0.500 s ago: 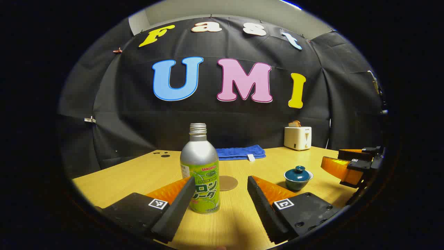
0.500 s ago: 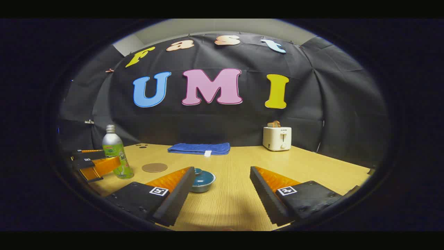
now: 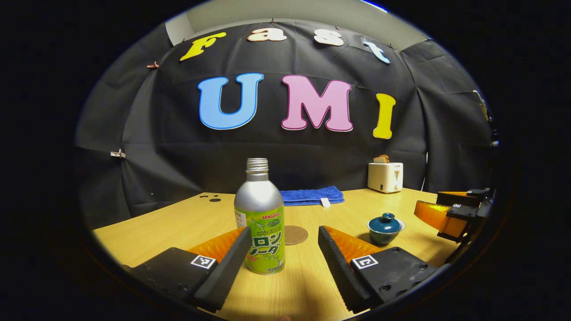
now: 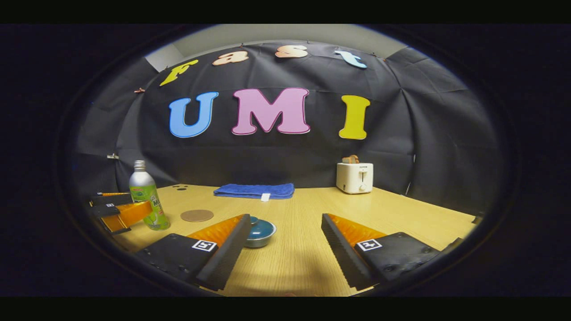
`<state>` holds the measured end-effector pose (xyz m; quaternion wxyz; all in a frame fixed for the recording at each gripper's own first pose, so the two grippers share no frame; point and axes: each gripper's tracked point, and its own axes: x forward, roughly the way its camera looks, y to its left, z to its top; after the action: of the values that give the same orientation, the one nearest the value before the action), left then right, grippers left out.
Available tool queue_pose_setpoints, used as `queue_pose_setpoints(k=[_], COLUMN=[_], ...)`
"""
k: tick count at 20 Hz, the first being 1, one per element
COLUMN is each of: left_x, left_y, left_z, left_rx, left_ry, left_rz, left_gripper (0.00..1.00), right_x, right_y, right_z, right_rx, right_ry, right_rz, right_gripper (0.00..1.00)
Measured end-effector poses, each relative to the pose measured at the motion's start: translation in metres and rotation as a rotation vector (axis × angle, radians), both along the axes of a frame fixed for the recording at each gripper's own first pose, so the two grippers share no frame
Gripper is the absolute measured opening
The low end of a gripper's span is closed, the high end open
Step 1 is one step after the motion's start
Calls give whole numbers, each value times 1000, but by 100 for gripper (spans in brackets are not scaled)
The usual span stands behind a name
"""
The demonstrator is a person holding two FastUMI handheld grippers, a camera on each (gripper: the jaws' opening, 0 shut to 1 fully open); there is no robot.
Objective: Open the teacup lid with one hand, grasp the water bottle and pour water into the teacup with the other hand; after pouring, place the water bottle on the coaster and then close the teacup lid.
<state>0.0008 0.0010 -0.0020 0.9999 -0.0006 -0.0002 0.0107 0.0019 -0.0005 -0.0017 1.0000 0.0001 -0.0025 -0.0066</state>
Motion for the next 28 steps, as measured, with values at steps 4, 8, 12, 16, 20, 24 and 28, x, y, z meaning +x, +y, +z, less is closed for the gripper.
queue_pose_setpoints(k=[4, 8, 12, 16, 20, 24, 28], left_x=[1, -2, -2, -2, -2, -3, -2], left_y=[1, 5, 5, 5, 5, 5, 4], left_z=[-1, -2, -2, -2, -2, -2, -2], left_rx=[-1, -2, -2, -2, -3, -3, -3], left_ry=[-1, -1, -2, -1, -1, -1, -2], left_rz=[17, 33, 33, 33, 31, 31, 26], left_gripper=[95, 95, 95, 95, 95, 95, 95], right_x=[1, 1, 0, 1, 16, 37, 55], right_y=[0, 0, 3, 3, 22, 37, 49], right_z=[0, 0, -1, 0, -7, -6, -20], right_rx=[-1, -1, 0, -2, -33, -73, -97], right_ry=[0, 0, 3, 5, 47, 77, 155], right_rz=[0, 1, 34, 49, 122, 161, 184], right_gripper=[98, 98, 98, 98, 98, 98, 94])
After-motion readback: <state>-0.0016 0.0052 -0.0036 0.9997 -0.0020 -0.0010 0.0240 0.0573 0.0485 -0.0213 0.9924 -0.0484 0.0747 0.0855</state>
